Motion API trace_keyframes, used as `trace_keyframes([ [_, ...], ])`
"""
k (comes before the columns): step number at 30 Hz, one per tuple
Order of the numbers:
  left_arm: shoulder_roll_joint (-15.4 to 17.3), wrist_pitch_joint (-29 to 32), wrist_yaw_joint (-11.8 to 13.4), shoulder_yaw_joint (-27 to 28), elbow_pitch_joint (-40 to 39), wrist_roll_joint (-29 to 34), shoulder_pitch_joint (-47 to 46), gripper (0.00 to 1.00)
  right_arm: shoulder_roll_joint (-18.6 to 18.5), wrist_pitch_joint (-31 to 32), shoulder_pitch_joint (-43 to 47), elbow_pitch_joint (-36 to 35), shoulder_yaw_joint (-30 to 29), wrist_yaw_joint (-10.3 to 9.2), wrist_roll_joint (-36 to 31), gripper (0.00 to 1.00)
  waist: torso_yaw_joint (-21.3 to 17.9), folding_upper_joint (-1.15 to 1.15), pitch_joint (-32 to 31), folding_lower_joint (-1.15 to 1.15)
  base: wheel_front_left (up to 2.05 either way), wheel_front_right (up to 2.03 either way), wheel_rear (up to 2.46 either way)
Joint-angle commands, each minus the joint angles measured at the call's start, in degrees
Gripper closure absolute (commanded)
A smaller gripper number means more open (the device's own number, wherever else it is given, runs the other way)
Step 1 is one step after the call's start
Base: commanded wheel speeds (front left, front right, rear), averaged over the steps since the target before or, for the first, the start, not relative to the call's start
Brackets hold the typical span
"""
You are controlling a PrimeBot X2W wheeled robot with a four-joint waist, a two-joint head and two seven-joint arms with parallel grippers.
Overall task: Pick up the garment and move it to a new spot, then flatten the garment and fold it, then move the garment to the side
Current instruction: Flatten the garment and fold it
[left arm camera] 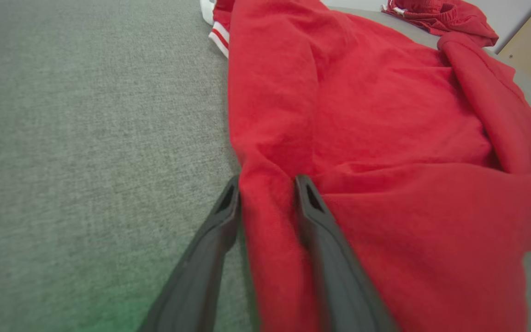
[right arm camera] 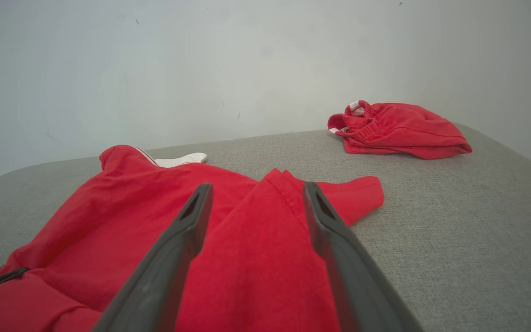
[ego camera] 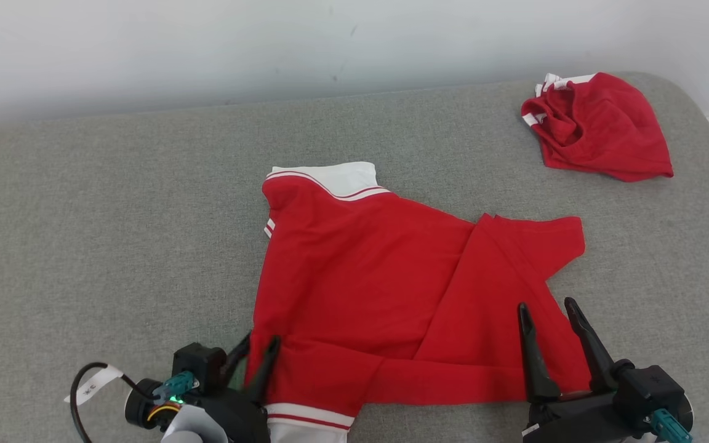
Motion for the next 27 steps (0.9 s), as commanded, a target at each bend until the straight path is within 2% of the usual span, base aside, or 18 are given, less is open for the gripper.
trace_keyframes([
  [1, 0.19, -0.16, -0.03, -0.22, 0.48, -0.57, -0.73, 1.00, 0.13, -0.38, -0.23, 0.12, 0.14, -0.04, 0.13, 0.00, 0.08, 0.00, -0.01, 0.00, 0.00, 0.00, 0.00],
  [5, 0.51, -1.01, 0.29, -0.53, 0.57, -0.49, -1.77, 1.00, 0.31, -0.38, -0.50, -0.19, 0.14, -0.04, 0.17, 0.00, 0.51, 0.00, -0.04, 0.00, 0.00, 0.00, 0.00],
  [17, 7.27, -2.52, 6.43, 4.59, -9.92, 1.48, -2.49, 1.00, 0.18, -0.29, -1.59, -0.64, -0.26, -0.04, -0.24, 0.00, 4.68, 0.00, -0.49, 0.00, 0.00, 0.00, 0.00],
  [25, 10.27, -2.50, 6.47, 6.19, -9.04, 0.74, -0.73, 1.00, 0.16, -0.30, -2.69, 0.32, 0.61, -0.04, 0.27, 0.00, 4.32, 0.00, -0.14, 0.00, 0.00, 0.00, 0.00],
  [26, 10.35, -2.52, 6.49, 6.25, -8.54, 0.62, -0.41, 0.81, 0.14, -0.29, -2.64, 0.58, 0.54, -0.04, 0.36, 0.00, 4.26, 0.00, -0.18, 0.00, 0.00, 0.00, 0.00],
  [27, 10.30, -2.53, 6.56, 6.36, -8.39, 0.52, -0.22, 0.42, 0.11, -0.29, -2.60, 0.75, 0.49, -0.04, 0.34, 0.00, 4.24, 0.00, -0.23, 0.00, 0.00, 0.00, 0.00],
])
